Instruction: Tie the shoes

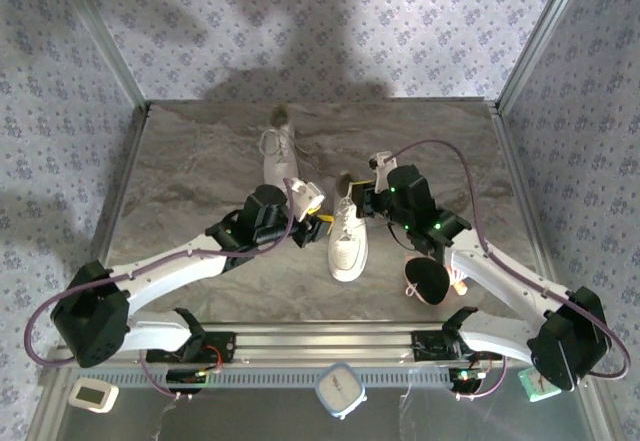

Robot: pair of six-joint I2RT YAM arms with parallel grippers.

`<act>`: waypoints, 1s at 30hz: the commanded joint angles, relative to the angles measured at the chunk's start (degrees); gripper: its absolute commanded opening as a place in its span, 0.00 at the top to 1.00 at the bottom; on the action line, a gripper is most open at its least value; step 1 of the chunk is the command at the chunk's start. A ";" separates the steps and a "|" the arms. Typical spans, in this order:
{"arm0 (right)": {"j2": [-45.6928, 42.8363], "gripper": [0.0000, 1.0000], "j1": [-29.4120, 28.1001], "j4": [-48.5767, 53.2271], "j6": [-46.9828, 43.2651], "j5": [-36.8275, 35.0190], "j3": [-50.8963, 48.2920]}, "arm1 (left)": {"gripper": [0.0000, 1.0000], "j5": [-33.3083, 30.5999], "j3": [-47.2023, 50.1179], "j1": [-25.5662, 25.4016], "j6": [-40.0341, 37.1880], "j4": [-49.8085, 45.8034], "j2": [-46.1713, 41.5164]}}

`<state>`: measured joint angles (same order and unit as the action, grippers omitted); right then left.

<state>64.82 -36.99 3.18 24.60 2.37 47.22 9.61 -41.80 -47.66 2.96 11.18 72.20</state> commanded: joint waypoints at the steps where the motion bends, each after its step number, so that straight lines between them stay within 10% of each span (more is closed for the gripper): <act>1: 0.91 1.00 0.18 4.26 5.03 2.08 2.53 | 0.52 3.35 -0.30 -0.01 -1.89 10.06 1.36; 8: -2.00 1.00 -0.76 1.01 -5.82 5.40 -1.32 | 0.57 0.35 0.12 3.88 5.43 16.60 4.86; 15: -6.95 1.00 1.35 -2.39 -11.30 8.11 -7.15 | 0.54 17.87 -2.23 7.44 -4.34 22.70 12.18; 30: -6.81 1.00 2.67 -3.52 -11.00 10.37 -7.89 | 0.46 25.78 -9.53 7.19 -15.90 18.32 18.90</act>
<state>58.41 -34.72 1.02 14.48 11.64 39.29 31.75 -48.82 -40.23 -9.21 30.13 89.97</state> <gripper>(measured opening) 0.053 0.536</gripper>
